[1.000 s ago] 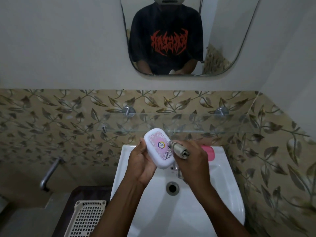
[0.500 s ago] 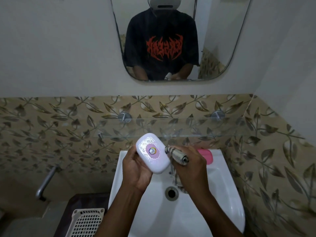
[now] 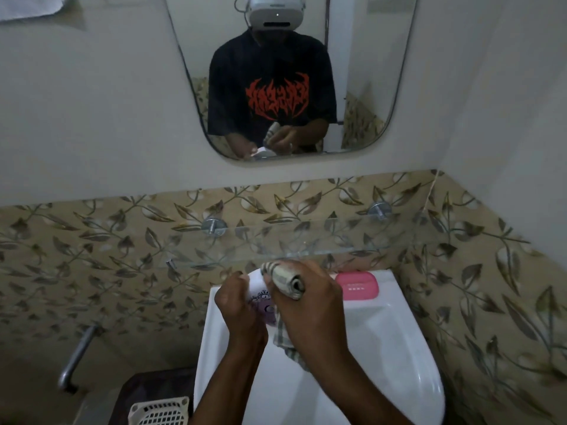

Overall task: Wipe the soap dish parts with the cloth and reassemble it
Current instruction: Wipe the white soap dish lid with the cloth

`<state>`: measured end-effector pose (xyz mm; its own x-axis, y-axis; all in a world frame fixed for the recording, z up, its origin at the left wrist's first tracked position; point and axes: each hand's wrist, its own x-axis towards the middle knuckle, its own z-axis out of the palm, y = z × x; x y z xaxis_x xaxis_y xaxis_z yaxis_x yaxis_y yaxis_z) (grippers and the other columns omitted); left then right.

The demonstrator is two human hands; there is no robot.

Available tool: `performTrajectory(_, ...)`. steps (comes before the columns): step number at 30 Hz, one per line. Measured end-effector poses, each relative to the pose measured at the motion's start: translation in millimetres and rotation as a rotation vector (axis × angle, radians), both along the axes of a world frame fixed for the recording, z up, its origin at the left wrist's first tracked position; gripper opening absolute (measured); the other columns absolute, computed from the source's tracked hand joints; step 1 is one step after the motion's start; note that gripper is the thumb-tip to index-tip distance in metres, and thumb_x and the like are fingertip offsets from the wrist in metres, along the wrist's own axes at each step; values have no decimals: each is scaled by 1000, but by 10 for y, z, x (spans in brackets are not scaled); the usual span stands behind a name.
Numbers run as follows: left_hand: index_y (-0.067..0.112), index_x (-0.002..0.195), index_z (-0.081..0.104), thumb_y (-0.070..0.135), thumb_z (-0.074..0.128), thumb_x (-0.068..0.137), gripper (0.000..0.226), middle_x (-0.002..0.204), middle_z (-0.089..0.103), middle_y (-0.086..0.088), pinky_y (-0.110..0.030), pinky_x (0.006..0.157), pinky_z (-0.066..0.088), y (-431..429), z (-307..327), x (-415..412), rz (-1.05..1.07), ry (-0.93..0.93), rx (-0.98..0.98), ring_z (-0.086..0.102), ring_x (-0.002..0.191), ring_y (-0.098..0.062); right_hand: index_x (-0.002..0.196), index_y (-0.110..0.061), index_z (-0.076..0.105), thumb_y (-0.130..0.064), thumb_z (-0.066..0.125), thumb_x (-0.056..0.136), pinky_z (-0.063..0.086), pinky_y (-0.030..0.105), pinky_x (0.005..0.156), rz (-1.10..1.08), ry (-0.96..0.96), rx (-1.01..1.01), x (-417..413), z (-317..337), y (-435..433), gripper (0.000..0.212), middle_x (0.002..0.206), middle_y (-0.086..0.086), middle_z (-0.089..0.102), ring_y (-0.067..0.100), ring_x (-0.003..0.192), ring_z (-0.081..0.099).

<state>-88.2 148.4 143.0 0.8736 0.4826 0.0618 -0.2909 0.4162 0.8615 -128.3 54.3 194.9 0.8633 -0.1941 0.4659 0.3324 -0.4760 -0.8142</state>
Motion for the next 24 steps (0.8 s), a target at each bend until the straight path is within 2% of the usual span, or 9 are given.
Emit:
performTrajectory(2,10,64,50,8,49,90,26,47,52,7,-13,46,42,-9,35,-23,55,-25,73,52,45,0,95,-26,75,-20,78,77,44,5,76,-15,-24,17,-11,-9,21,19,90,-15,66,-3,81,58)
performTrajectory(5,26,50,56,28,60,69,19,52,49,10,-26,53,40,64,73,-5,107,-5,-101,52,55,-10,84,-33,71,-32,80,77,50,16,75,-38,202,308,-16,-120,-65,11,88,-18,70,-6,83,65)
performTrajectory(9,25,52,64,26,50,70,22,52,57,9,-21,49,47,72,46,-29,74,2,-270,58,49,-9,78,-35,65,-37,80,75,46,7,65,-91,441,497,-63,-227,-145,16,81,-21,68,-13,76,62)
performTrajectory(13,20,63,59,38,60,56,19,56,58,8,-18,50,48,78,36,-47,67,7,-319,59,52,-10,89,-24,73,-38,81,75,57,33,81,-96,590,724,-29,-324,-158,21,87,-7,75,11,84,70)
performTrajectory(15,24,54,58,38,53,71,22,56,54,9,-24,55,45,90,20,-16,81,17,-367,57,52,-10,95,-19,74,-33,80,76,58,46,86,-48,658,904,-25,-352,-163,24,90,3,77,23,87,72)
performTrajectory(17,24,53,55,34,40,85,37,57,50,7,-27,59,41,101,7,13,80,20,-371,55,54,-13,101,-11,73,-27,78,79,58,51,85,58,716,1141,-40,-355,-162,28,94,13,76,33,89,72)
performTrajectory(19,22,58,51,33,36,87,35,60,49,4,-29,60,43,94,10,25,36,39,-366,54,58,-19,103,-9,72,-25,76,78,59,46,79,164,749,1299,-56,-309,-169,31,96,17,74,34,87,71)
performTrajectory(22,14,68,57,30,45,81,25,65,58,-4,-31,62,50,134,20,43,-64,27,-261,60,63,-23,101,-14,73,-25,76,77,58,43,81,220,650,1232,-18,-211,-255,27,98,12,75,31,91,72)
performTrajectory(24,8,69,59,17,43,87,25,69,64,-6,-32,67,52,222,31,41,-91,-50,-19,63,68,-21,93,-20,73,-25,76,80,56,39,84,176,542,887,48,-101,-404,15,91,1,76,22,91,72)
